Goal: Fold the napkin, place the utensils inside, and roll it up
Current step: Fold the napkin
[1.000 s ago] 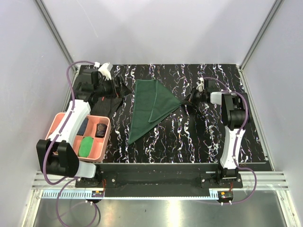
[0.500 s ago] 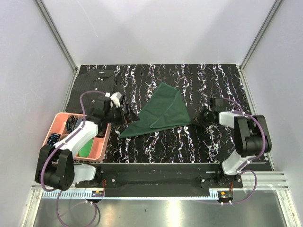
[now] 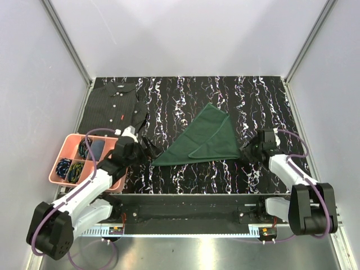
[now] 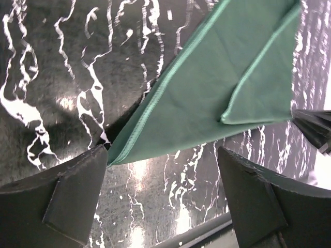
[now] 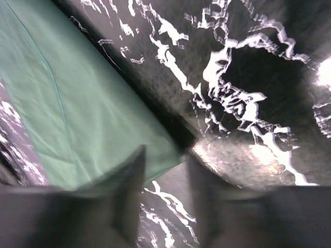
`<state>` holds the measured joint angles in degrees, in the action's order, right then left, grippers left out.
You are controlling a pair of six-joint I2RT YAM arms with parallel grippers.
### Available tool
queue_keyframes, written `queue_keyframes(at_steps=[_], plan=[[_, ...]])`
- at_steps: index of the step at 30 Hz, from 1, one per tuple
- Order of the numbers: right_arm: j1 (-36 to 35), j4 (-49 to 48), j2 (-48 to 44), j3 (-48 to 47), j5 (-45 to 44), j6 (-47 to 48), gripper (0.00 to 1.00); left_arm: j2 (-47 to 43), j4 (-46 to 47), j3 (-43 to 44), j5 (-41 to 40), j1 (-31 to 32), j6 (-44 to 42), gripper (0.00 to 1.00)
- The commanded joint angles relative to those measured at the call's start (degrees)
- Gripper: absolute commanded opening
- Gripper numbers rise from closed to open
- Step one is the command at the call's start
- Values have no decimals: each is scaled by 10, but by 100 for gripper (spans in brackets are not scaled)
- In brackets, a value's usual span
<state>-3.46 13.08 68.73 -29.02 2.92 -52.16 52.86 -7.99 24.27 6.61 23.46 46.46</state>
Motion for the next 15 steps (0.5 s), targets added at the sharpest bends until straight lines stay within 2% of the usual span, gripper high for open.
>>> queue_keyframes(at_steps=[1,3,7,15], plan=[[-1,27,-34,-1,-54,-1,63,15,25,-6,-92,34,46,86],[-1,29,-39,-9,-49,6,69,28,19,-10,-100,42,57,82],[-1,30,-51,-17,-41,13,70,44,21,-26,-128,69,99,76],[-1,29,-69,-32,-11,22,72,66,24,-49,-155,83,157,65]])
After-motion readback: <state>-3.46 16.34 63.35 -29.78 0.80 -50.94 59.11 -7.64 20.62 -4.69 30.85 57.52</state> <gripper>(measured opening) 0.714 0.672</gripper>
